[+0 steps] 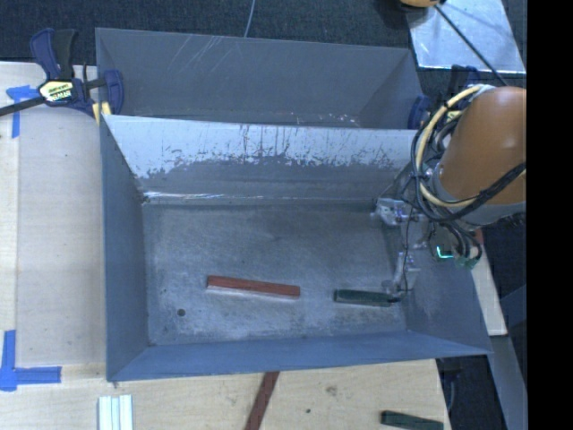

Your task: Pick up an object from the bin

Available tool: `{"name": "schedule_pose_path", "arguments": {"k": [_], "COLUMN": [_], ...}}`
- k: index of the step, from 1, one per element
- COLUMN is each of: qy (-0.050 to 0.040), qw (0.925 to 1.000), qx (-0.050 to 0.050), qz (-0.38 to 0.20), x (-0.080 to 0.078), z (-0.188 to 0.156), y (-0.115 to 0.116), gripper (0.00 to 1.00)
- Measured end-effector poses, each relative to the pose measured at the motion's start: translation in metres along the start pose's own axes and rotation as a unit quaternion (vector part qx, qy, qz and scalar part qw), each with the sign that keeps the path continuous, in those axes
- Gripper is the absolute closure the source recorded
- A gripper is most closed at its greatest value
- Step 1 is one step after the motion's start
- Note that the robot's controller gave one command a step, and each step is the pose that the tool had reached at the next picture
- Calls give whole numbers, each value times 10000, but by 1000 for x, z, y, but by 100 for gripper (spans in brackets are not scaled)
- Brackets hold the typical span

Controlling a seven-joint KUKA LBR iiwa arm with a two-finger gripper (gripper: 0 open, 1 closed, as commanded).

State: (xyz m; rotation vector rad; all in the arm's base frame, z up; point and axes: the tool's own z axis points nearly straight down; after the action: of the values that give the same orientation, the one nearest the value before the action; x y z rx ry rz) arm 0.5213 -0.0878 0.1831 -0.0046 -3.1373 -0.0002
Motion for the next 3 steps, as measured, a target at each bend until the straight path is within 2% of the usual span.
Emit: {"name": "schedule_pose_path", "arguments": {"k": [1,2,3], "qy": [-39,-68,-31], "qw": [10000,9996,9998], "qx": [5,6,4], "qz": [-14,278,-208], "x": [-2,13,17], "z": [-4,46,102], "y": [0,-16,2], "gripper": [0,0,100]}}
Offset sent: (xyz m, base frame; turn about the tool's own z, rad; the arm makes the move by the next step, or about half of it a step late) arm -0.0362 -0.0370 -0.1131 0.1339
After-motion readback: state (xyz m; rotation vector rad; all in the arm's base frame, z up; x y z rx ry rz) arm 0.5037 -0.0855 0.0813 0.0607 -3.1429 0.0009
